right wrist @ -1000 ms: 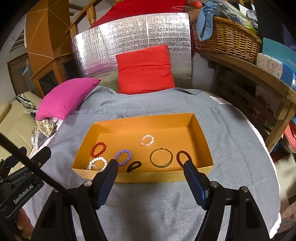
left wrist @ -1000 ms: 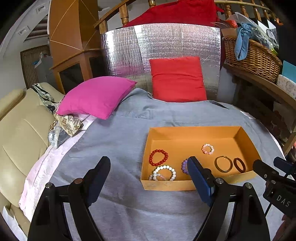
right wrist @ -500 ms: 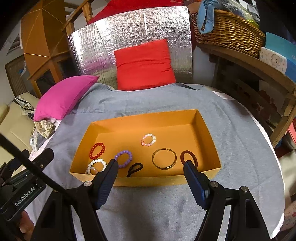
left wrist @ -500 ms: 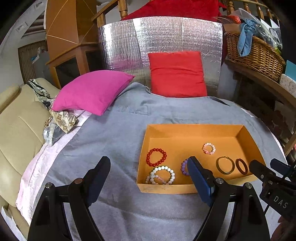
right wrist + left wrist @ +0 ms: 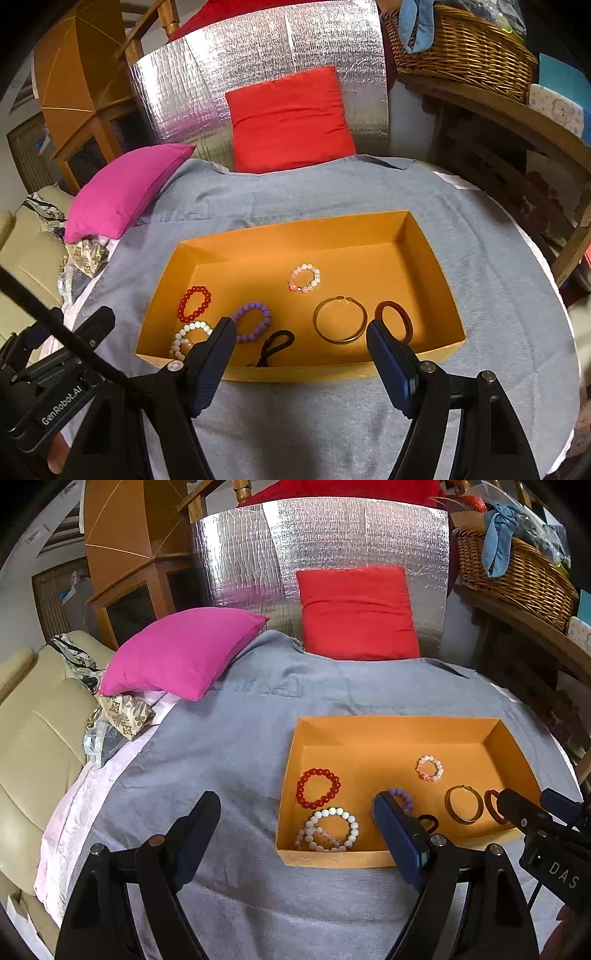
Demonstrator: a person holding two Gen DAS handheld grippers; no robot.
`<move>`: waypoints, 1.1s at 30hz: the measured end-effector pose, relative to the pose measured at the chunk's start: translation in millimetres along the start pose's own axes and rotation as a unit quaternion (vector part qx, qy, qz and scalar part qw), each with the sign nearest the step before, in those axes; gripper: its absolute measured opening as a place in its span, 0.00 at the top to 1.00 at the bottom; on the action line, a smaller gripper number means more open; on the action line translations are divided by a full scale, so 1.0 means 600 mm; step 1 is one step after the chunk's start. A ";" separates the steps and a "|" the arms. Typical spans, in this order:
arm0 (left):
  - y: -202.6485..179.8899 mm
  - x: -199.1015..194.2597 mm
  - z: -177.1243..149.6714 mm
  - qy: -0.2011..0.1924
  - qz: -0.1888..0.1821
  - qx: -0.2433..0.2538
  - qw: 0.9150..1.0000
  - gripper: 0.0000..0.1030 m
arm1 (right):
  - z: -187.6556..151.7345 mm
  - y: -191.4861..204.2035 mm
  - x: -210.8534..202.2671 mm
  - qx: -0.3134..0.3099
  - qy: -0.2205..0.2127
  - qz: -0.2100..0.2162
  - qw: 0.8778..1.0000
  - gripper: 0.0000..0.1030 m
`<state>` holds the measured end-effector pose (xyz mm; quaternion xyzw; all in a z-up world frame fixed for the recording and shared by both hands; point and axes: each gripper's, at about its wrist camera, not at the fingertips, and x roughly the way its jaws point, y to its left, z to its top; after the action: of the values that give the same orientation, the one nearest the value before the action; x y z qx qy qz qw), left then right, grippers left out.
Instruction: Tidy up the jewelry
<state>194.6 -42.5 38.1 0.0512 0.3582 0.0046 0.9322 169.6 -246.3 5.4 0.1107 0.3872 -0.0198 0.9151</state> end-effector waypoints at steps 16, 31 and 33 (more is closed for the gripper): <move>-0.007 0.011 0.007 0.004 -0.003 -0.003 1.000 0.17 | 0.005 -0.001 0.018 0.003 0.004 -0.004 1.000 0.26; -0.006 0.003 0.005 -0.006 -0.006 0.002 1.000 0.17 | 0.004 -0.002 0.018 0.002 0.004 -0.006 1.000 0.26; -0.007 0.001 0.003 -0.005 -0.005 0.003 1.000 0.17 | 0.004 -0.002 0.017 0.003 0.003 -0.007 1.000 0.26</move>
<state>196.4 -46.6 38.6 0.0519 0.3540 -0.0018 0.9338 178.1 -247.4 -0.3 0.1105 0.3903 -0.0271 0.9136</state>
